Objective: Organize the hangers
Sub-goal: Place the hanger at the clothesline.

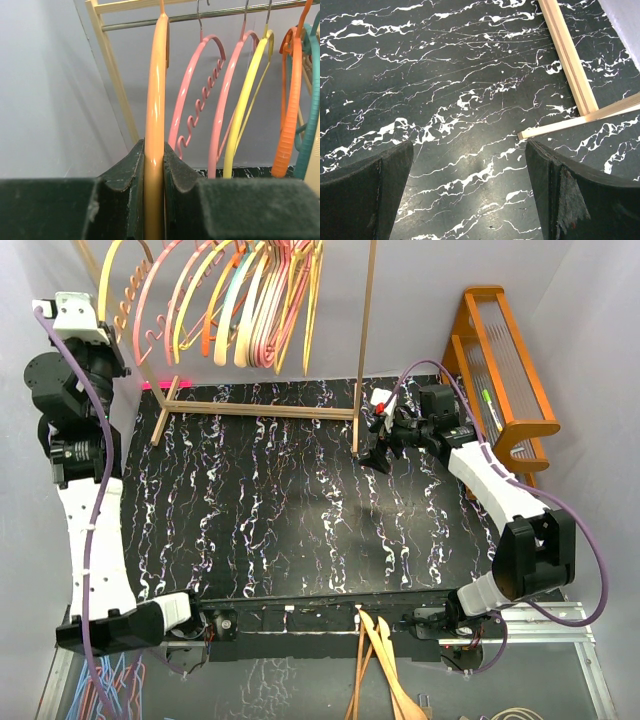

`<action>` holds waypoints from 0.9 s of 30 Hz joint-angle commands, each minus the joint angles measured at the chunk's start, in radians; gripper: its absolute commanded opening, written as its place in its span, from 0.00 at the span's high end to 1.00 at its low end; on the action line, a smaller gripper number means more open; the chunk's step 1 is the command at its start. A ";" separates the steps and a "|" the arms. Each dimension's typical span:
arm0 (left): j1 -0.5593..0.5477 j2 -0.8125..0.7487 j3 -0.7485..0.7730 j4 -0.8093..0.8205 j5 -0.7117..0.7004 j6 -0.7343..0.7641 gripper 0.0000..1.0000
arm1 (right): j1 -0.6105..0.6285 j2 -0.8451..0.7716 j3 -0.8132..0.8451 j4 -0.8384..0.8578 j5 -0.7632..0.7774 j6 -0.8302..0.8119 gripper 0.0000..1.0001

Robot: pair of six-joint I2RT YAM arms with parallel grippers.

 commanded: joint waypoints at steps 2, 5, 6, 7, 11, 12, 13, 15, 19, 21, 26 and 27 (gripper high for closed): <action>-0.001 0.053 0.092 0.113 0.064 0.021 1.00 | -0.001 0.015 0.038 0.023 0.004 0.012 0.01; -0.002 0.089 0.126 0.117 0.079 0.019 1.00 | -0.001 0.024 0.049 0.011 0.011 0.007 0.01; -0.001 0.105 0.141 0.113 0.083 0.021 1.00 | -0.001 0.027 0.054 0.007 0.013 0.006 0.02; -0.002 0.120 0.160 0.107 0.086 0.024 1.00 | -0.001 0.029 0.058 0.003 0.015 0.006 0.02; -0.002 0.184 0.251 0.067 0.098 0.029 1.00 | 0.000 0.035 0.078 -0.012 0.022 0.002 0.02; -0.002 0.206 0.265 0.065 0.102 0.030 1.00 | 0.000 0.036 0.081 -0.014 0.024 0.001 0.02; -0.002 0.221 0.275 0.067 0.105 0.029 1.00 | -0.001 0.038 0.084 -0.017 0.027 0.001 0.02; -0.001 0.244 0.300 0.064 0.110 0.030 1.00 | 0.000 0.043 0.091 -0.020 0.031 0.002 0.01; -0.001 0.276 0.331 0.058 0.125 0.025 1.00 | 0.000 0.048 0.107 -0.032 0.023 0.004 0.01; -0.002 0.285 0.340 0.046 0.130 0.025 1.00 | -0.001 0.048 0.113 -0.044 0.011 0.004 0.02; -0.002 0.318 0.384 -0.034 0.140 0.034 1.00 | -0.001 0.044 0.110 -0.066 -0.031 0.003 0.01; -0.003 0.325 0.393 -0.052 0.141 0.037 1.00 | -0.002 0.043 0.109 -0.067 -0.038 0.002 0.02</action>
